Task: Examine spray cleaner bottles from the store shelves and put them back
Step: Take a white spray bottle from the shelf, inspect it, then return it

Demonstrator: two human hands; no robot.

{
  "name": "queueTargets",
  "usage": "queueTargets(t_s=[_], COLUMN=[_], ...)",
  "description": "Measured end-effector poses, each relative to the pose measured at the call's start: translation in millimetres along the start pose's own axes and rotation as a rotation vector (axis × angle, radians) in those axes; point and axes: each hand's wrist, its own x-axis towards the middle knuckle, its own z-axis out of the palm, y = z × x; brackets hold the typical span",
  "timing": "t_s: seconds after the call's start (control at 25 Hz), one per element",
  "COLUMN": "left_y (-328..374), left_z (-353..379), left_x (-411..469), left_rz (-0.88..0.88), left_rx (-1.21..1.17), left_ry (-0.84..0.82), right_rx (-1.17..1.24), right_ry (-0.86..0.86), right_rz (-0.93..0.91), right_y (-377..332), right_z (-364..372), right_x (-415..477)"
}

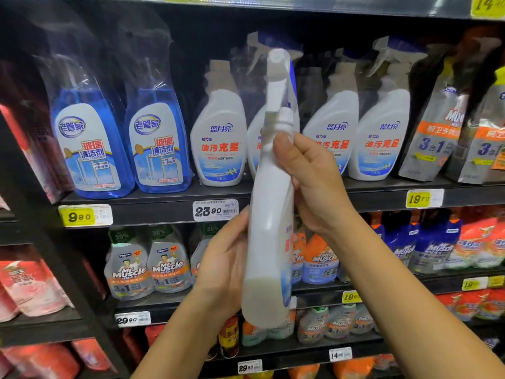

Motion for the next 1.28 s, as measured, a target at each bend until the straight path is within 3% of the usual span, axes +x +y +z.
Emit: queueTargets(t_s=[0.16,0.28,0.44,0.56,0.64,0.76,0.88,1.0,1.16,1.28], left_y=[14,17,33,42,57,61,68,66,71,72], left_z=[5,11,30,45,48,56,90,96,97,89], left_x=[-13,-15,-19,-24,-26,-26,-23,-13,-19,-18], left_rz=[0.170,0.211,0.072,0.049,0.180,0.094,-0.022,-0.080,-0.229,-0.287], left_rx=[0.308,0.633,0.385,0.410,0.368,0.251,0.236,0.230,0.135,0.085], left_ry=[-0.042,0.079,0.042,-0.061,0.092,0.092,0.023,0.063,0.064,-0.001], right_rx=[-0.232,-0.239,-0.129,0.080,0.252,0.392,0.320,0.276,0.265,0.336], right_ry=[0.166,0.243,0.144,0.053,0.030,0.027,0.122,0.138,0.069,0.039], right_rz=[-0.148,-0.109,0.055,0.240,0.438,0.653,0.648,0.635,0.518,0.530], right_y=[-3,-8,-27,-31,-30,-40,-48,-57,-63,-64], right_z=[-1,3,-5,-7,-7,-11,-16,-16,-17,-7], right_x=[3,8,13,1,-6,-8,-6,-10,-23,-27])
